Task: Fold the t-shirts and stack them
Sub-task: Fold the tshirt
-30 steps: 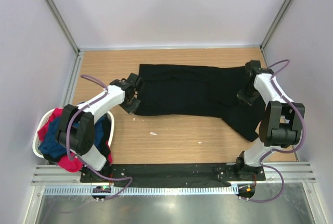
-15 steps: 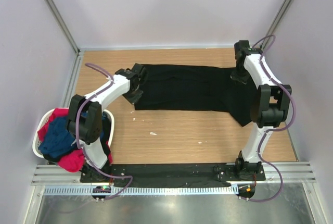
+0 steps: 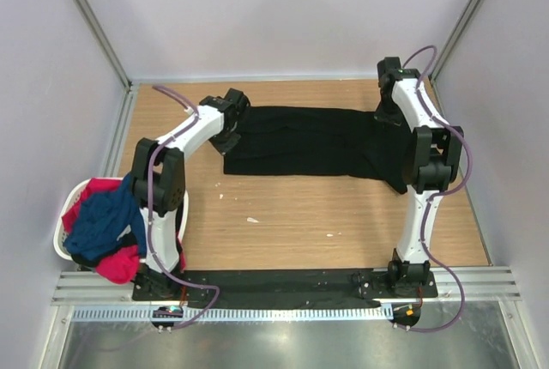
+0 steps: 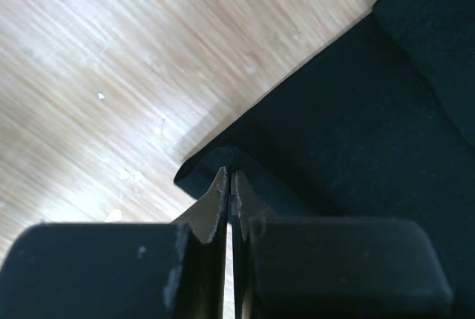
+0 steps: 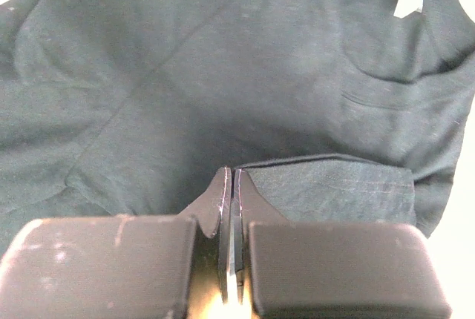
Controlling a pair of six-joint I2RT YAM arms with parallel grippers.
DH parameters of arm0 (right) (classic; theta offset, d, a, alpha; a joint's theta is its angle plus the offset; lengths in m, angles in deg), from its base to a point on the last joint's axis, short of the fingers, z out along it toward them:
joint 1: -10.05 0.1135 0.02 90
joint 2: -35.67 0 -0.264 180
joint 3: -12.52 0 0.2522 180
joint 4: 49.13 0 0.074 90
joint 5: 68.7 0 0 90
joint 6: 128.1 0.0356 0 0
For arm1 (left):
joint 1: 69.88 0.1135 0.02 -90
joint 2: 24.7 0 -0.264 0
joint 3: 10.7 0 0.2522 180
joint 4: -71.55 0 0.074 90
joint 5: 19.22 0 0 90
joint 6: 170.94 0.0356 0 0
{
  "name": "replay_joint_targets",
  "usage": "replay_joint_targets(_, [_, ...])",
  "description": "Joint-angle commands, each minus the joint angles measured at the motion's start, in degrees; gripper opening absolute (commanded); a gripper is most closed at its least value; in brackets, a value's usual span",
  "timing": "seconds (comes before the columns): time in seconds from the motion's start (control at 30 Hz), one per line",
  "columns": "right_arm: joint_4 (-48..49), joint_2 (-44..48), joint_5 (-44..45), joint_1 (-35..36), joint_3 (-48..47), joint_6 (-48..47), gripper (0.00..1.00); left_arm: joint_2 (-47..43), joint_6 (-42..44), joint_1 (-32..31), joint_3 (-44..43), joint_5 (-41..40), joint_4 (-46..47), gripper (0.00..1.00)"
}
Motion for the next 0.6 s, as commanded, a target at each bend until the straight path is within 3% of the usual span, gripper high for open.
replay_joint_targets(0.0, [-0.26,-1.62,1.76,1.53,-3.84,-1.9,0.01,1.97,1.35,0.55,-3.73,-3.08,-2.95,0.0])
replay_joint_targets(0.57, [1.06,-8.04,0.8,1.71,-9.47,-3.66,0.01,10.94,0.38,1.87,-14.45,-2.64,-5.67,0.0])
